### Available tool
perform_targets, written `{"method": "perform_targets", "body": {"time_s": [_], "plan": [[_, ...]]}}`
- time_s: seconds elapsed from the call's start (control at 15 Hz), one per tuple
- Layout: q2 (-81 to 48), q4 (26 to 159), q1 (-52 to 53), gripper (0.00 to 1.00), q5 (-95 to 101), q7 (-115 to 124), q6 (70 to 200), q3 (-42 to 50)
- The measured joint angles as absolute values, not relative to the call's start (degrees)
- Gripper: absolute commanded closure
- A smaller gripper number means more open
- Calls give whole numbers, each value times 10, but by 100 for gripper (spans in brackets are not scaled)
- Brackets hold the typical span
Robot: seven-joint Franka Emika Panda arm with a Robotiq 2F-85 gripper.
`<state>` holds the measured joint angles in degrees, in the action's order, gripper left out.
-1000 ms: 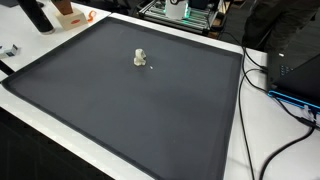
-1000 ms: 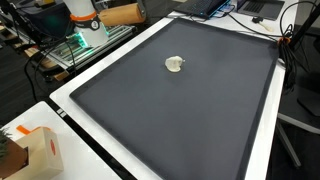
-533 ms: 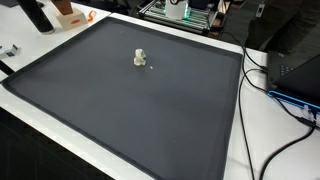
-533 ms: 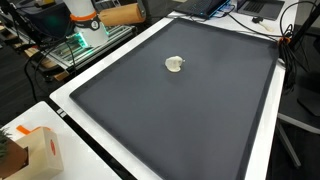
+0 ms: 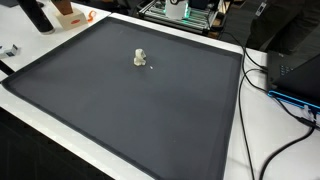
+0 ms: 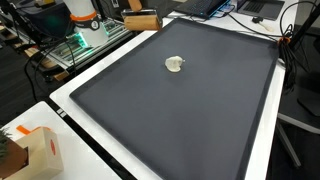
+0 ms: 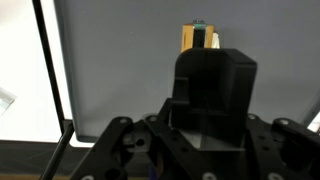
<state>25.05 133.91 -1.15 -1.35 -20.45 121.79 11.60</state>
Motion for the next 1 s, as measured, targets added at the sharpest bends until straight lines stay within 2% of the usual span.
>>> {"method": "perform_targets", "body": {"time_s": [1.0], "plan": [[122, 1343, -31, 76, -107, 52, 1227, 87]]}}
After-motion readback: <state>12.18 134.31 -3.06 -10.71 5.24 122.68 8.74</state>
